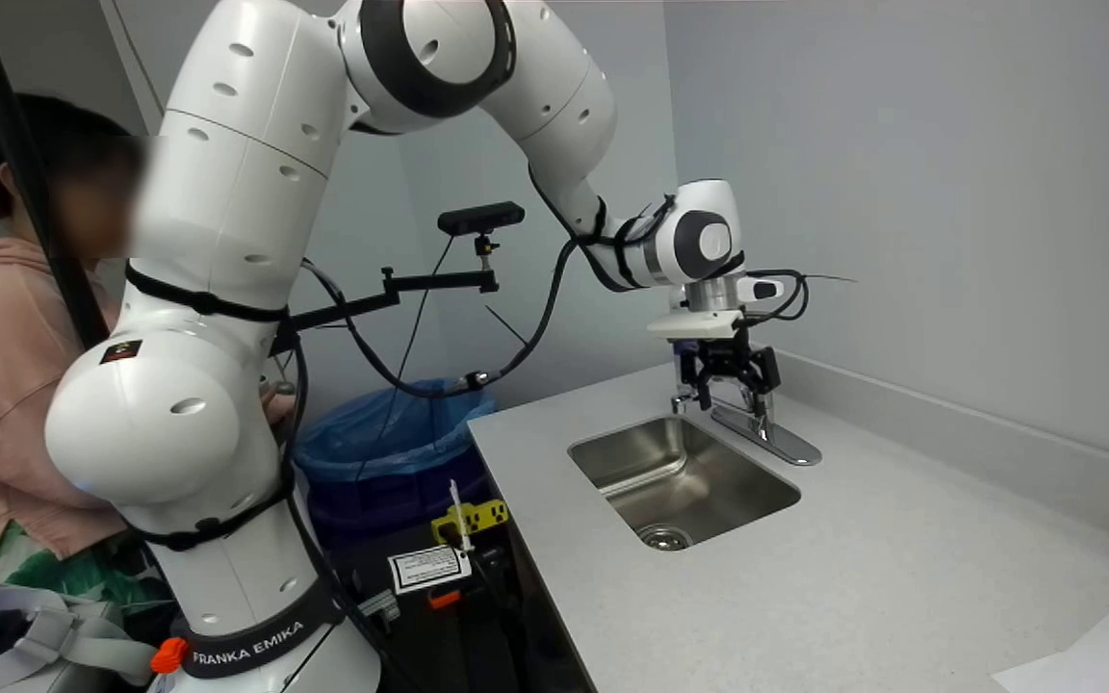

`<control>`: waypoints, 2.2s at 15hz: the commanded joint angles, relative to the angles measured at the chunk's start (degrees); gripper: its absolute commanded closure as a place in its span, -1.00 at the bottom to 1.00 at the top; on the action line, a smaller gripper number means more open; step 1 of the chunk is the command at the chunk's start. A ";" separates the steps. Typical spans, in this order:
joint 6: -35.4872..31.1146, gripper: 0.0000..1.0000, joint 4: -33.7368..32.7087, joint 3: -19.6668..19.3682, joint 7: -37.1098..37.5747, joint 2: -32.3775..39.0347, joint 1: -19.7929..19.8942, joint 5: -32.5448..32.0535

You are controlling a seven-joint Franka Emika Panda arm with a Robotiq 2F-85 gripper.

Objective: Push the faucet to the left

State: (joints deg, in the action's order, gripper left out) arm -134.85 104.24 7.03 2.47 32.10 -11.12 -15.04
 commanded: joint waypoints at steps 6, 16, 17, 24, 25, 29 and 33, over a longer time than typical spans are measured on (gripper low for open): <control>1.70 -1.00 -2.10 2.60 -2.09 1.61 -2.70 2.84; 1.81 -1.00 -6.82 2.88 -2.65 4.68 -4.27 2.94; 1.83 -1.00 -7.47 2.93 -2.74 5.09 -4.43 3.05; 2.62 -1.00 -13.02 3.18 -3.12 8.04 -5.62 3.45; 2.85 -1.00 -13.76 3.23 -3.13 8.46 -5.78 3.51; 3.79 -1.00 -16.36 3.41 -3.18 10.00 -6.29 3.80; 5.45 -1.00 -17.84 3.31 -3.05 10.75 -6.50 3.76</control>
State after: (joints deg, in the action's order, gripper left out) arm -130.25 91.77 9.95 0.68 39.74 -16.87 -13.79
